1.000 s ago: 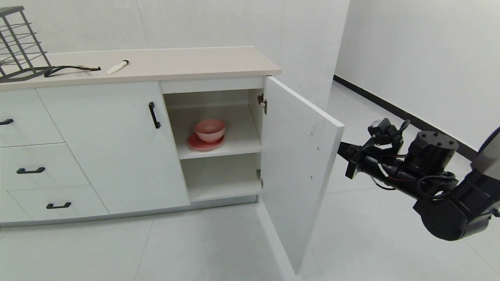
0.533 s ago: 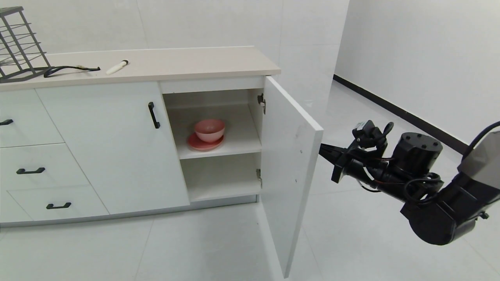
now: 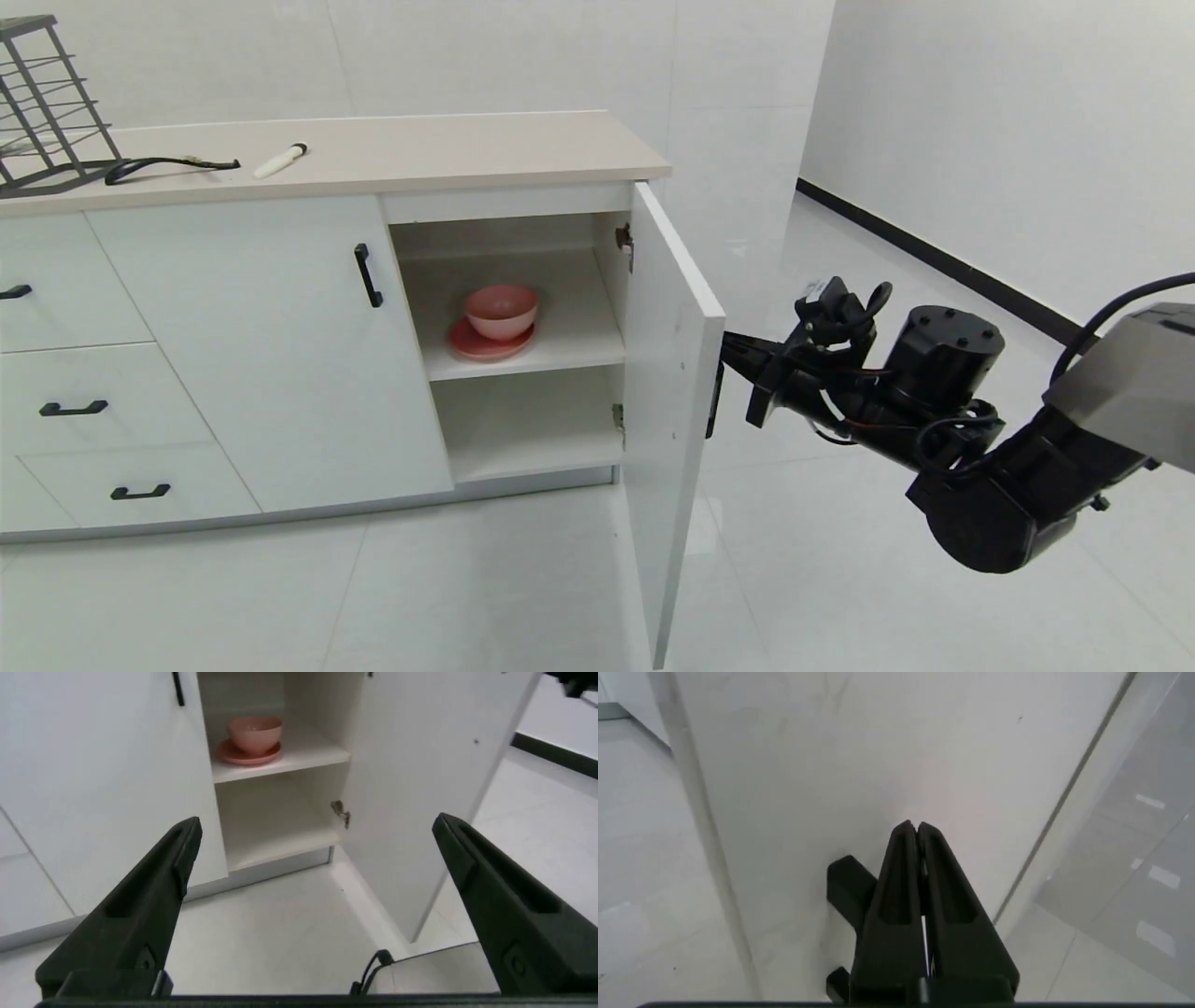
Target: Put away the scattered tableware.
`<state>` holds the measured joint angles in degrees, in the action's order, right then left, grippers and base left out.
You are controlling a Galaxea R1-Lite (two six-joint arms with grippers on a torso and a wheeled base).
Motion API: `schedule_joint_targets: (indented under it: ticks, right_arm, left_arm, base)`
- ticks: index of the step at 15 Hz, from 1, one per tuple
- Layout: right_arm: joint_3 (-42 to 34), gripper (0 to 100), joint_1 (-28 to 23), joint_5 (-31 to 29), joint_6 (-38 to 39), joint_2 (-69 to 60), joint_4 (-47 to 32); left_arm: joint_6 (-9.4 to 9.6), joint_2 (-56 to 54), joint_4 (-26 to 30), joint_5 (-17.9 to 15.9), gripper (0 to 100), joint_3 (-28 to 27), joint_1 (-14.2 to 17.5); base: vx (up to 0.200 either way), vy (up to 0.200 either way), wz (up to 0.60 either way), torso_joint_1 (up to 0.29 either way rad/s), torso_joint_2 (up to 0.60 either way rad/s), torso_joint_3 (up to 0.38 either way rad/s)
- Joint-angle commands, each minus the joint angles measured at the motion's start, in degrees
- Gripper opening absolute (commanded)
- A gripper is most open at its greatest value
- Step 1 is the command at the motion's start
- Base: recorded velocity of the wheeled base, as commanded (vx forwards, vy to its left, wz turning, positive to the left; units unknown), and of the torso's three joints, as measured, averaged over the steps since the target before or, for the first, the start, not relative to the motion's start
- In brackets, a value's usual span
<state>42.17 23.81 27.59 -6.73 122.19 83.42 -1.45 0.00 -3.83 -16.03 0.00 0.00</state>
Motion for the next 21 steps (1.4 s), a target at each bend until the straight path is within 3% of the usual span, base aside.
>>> schedule_joint_targets:
  ticks: [1, 7, 16, 21]
  right_arm:
    - [3.01, 0, 2.12, -0.69, 1.02, 2.27, 0.08]
    - [8.46, 0, 6.87, -2.01, 1.72, 4.9, -0.36]
    - [17.6, 0, 7.83, -2.01, 1.72, 14.4, -0.36]
    - [21.2, 0, 7.83, -2.01, 1.72, 17.03, -0.63]
  left_arm:
    - [-0.04, 0.0, -0.04, -0.05, 100, 0.0, 0.0]
    - [-0.57, 0.0, 0.31, -0.58, 100, 0.0, 0.0]
    - [-2.5, 0.0, 0.05, -0.14, 100, 0.0, 0.0]
    - [-2.42, 0.0, -0.04, -0.05, 100, 0.0, 0.0]
  base:
    - [0.0, 0.0, 0.0, 0.0, 0.0, 0.0]
    - [0.0, 0.0, 0.0, 0.0, 0.0, 0.0]
    - [0.0, 0.0, 0.0, 0.0, 0.0, 0.0]
    - [0.0, 0.2, 0.0, 0.004, 0.0, -0.001]
